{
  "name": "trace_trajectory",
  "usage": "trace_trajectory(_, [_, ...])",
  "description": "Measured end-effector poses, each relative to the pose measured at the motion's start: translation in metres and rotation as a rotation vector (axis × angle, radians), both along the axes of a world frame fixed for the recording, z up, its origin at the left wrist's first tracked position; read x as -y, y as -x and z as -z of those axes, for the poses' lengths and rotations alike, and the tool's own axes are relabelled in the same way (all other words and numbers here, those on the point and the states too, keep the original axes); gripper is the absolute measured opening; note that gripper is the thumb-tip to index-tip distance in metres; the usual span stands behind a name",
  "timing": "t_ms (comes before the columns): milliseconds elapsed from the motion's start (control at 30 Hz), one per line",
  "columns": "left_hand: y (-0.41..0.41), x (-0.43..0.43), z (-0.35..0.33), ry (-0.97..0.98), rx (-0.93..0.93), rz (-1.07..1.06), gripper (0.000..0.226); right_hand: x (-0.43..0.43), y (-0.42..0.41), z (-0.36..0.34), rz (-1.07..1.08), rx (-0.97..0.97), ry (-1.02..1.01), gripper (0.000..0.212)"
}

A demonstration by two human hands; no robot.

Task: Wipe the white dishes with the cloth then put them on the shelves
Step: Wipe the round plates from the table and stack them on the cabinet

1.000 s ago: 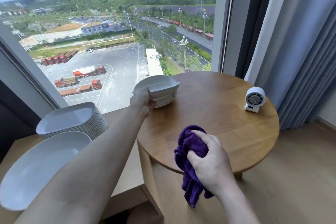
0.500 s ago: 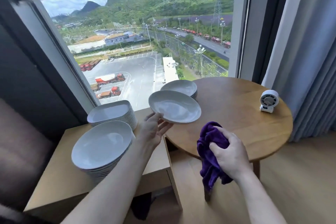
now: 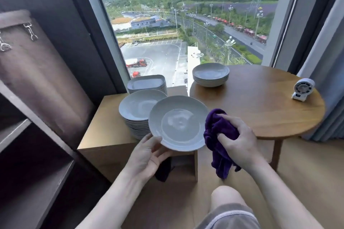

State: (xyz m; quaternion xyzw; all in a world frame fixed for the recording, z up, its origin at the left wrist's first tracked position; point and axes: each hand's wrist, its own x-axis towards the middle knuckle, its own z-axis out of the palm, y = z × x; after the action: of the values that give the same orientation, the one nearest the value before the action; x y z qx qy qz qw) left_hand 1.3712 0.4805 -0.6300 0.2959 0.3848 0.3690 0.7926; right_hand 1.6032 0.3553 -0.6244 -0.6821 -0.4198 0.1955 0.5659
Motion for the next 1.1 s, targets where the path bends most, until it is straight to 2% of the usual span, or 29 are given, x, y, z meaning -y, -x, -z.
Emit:
trace_trajectory(200, [0.056, 0.015, 0.023, 0.007, -0.045, -0.031, 0.033, -0.01, 0.047, 0.015, -0.164, 0.176, 0.082, 0.054])
trace_trajectory(300, [0.074, 0.014, 0.032, -0.048, -0.081, 0.019, 0.046, -0.013, 0.064, 0.031, -0.276, 0.257, 0.167, 0.058])
trace_trajectory(600, [0.085, 0.011, 0.043, -0.209, -0.191, 0.126, 0.054, -0.018, 0.086, 0.058, -0.494, 0.582, 0.365, 0.063])
trace_trajectory(833, [0.077, 0.008, 0.046, -0.186, -0.183, 0.168, 0.055, -0.019, 0.093, 0.056, -0.587, 0.733, 0.342, 0.063])
trace_trajectory(967, [0.075, 0.014, 0.052, -0.167, -0.175, 0.216, 0.057, -0.019, 0.099, 0.055, -0.663, 0.748, 0.312, 0.062])
trace_trajectory(1100, [0.074, 0.018, 0.056, -0.175, -0.19, 0.27, 0.052, -0.019, 0.102, 0.05, -0.641, 0.752, 0.241, 0.059])
